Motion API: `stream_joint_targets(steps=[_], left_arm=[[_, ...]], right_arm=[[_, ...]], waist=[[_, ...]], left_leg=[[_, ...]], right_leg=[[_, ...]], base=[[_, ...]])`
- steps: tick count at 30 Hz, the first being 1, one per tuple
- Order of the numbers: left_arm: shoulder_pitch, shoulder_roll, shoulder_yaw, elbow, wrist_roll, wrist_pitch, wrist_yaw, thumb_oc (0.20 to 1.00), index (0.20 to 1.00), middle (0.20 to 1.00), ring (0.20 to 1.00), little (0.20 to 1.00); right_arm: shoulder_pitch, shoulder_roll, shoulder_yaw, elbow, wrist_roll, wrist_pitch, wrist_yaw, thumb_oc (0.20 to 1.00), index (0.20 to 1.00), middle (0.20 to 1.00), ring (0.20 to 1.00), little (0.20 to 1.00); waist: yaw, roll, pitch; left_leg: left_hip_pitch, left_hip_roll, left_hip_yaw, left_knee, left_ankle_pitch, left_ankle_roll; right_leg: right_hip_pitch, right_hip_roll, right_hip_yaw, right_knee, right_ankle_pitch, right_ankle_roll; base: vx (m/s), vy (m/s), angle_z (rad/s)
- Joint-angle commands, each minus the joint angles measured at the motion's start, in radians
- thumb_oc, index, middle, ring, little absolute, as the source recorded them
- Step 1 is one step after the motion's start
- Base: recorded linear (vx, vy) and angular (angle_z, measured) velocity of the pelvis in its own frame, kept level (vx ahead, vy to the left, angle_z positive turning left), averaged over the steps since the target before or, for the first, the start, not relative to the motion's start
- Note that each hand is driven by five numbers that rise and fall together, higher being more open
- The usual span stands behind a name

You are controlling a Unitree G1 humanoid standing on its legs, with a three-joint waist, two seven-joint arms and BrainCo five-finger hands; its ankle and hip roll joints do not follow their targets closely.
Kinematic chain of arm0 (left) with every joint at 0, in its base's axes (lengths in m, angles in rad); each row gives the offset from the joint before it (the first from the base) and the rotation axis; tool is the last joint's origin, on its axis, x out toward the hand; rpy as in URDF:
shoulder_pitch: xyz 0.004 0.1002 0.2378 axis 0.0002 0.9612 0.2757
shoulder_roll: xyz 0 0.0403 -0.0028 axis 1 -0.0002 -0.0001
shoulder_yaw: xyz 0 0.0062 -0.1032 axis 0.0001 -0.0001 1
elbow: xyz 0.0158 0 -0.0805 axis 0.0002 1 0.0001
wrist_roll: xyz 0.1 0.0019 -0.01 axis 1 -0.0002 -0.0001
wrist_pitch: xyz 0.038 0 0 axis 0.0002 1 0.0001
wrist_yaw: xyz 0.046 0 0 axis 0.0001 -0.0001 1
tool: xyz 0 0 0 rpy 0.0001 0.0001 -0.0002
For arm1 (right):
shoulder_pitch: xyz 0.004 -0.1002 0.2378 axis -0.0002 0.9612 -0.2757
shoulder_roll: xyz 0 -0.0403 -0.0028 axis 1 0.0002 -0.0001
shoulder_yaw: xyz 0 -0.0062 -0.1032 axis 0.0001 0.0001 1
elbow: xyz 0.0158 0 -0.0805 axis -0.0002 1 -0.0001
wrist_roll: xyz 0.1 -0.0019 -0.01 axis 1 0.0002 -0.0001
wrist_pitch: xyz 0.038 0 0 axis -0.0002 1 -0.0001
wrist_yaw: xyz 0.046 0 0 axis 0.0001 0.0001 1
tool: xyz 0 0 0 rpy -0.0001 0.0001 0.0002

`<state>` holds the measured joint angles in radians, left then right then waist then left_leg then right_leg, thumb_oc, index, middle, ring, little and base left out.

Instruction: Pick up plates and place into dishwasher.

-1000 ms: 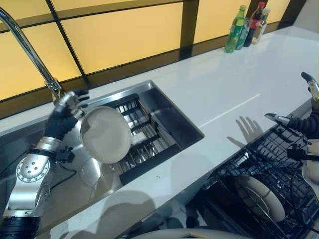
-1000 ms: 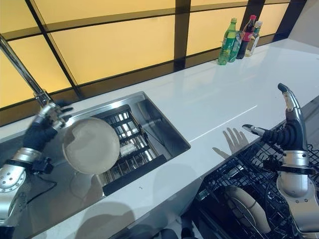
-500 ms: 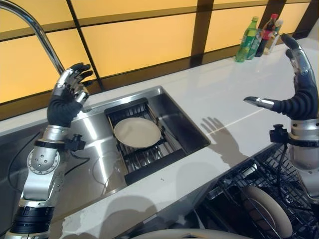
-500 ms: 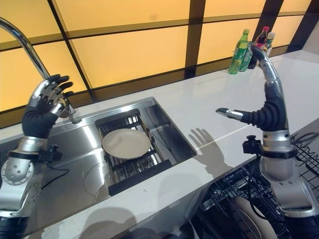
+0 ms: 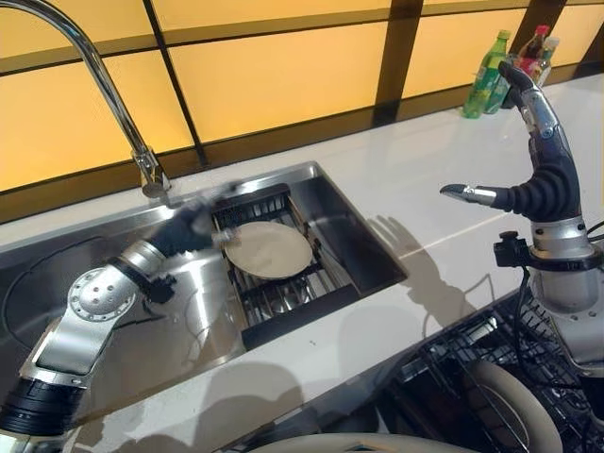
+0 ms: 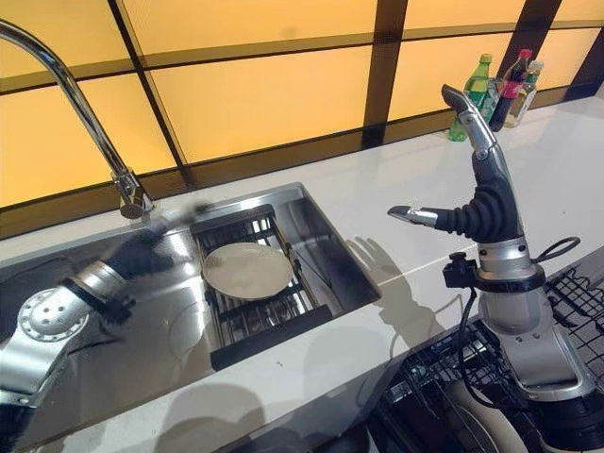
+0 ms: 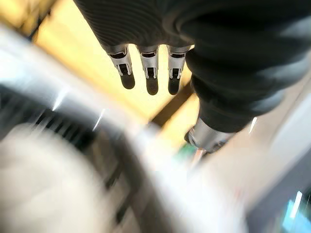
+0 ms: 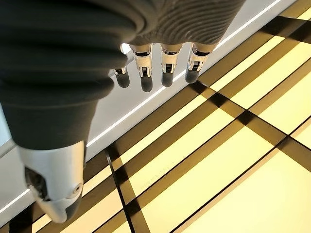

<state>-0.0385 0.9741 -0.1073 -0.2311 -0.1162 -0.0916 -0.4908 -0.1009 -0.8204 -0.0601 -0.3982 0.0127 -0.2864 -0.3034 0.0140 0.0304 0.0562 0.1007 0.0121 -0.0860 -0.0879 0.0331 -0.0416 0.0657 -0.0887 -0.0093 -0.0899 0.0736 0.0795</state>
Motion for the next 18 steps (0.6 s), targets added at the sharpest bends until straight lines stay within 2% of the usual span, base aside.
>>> stream_joint_targets(steps=[1,3,9,14,15,17,18], left_arm=[[-0.055,0.120,-0.024,-0.039,0.018,0.063,-0.150,1.000,1.000,1.000,1.000,1.000],[-0.089,0.166,-0.055,-0.047,-0.026,0.096,-0.175,1.000,1.000,1.000,1.000,1.000],[-0.102,0.192,-0.055,-0.071,-0.030,0.120,-0.183,1.000,1.000,1.000,1.000,1.000],[-0.037,0.167,-0.026,-0.081,0.123,0.067,-0.102,1.000,1.000,1.000,1.000,1.000],[-0.021,0.158,-0.019,-0.078,0.196,0.046,-0.047,1.000,1.000,1.000,1.000,1.000],[-0.017,0.149,-0.020,-0.069,0.242,0.030,0.002,1.000,1.000,1.000,1.000,1.000],[-0.004,0.131,-0.013,-0.060,0.292,0.014,0.064,1.000,1.000,1.000,1.000,1.000]], right_arm=[[-0.035,-0.107,0.020,-0.051,0.068,0.006,-0.060,1.000,1.000,1.000,1.000,1.000],[-0.043,-0.129,0.040,-0.053,0.081,0.016,-0.076,1.000,1.000,1.000,1.000,1.000],[-0.018,-0.140,0.027,-0.060,0.101,0.015,-0.075,1.000,1.000,1.000,1.000,1.000],[0.027,-0.134,-0.015,-0.062,0.111,0.020,-0.049,1.000,1.000,1.000,1.000,1.000],[0.034,-0.133,-0.021,-0.062,0.114,0.023,-0.043,1.000,1.000,1.000,1.000,1.000],[0.036,-0.132,-0.025,-0.062,0.116,0.031,-0.039,1.000,1.000,1.000,1.000,1.000],[0.042,-0.127,-0.028,-0.059,0.114,0.032,-0.037,1.000,1.000,1.000,1.000,1.000]], waist=[[0.002,0.006,-0.035],[-0.004,0.013,-0.030],[-0.006,0.017,-0.029],[0.002,0.013,-0.015],[0.004,0.011,-0.011],[0.006,0.007,-0.009],[0.009,0.004,-0.005]], left_leg=[[-0.043,-0.024,0.002,0.042,-0.008,0.016],[-0.040,-0.023,0.011,0.045,-0.010,0.017],[-0.036,-0.024,0.015,0.044,-0.011,0.020],[-0.043,-0.025,-0.002,0.053,-0.013,0.021],[-0.043,-0.024,-0.006,0.053,-0.013,0.021],[-0.043,-0.025,-0.011,0.053,-0.014,0.020],[-0.043,-0.024,-0.014,0.053,-0.014,0.020]], right_leg=[[-0.003,-0.004,-0.011,0.106,-0.074,0.050],[0.000,-0.008,-0.011,0.104,-0.072,0.053],[0.006,-0.010,-0.014,0.100,-0.071,0.056],[0.003,-0.014,-0.026,0.107,-0.074,0.059],[0.002,-0.015,-0.027,0.108,-0.074,0.060],[0.003,-0.016,-0.028,0.107,-0.074,0.061],[0.005,-0.017,-0.030,0.105,-0.074,0.062]], base=[[0.01,0.037,-0.02],[0.01,0.016,-0.01],[0.03,0.005,0.00],[0.05,0.014,0.05],[0.03,0.014,0.03],[0.05,0.010,0.05],[0.06,0.004,0.06]])
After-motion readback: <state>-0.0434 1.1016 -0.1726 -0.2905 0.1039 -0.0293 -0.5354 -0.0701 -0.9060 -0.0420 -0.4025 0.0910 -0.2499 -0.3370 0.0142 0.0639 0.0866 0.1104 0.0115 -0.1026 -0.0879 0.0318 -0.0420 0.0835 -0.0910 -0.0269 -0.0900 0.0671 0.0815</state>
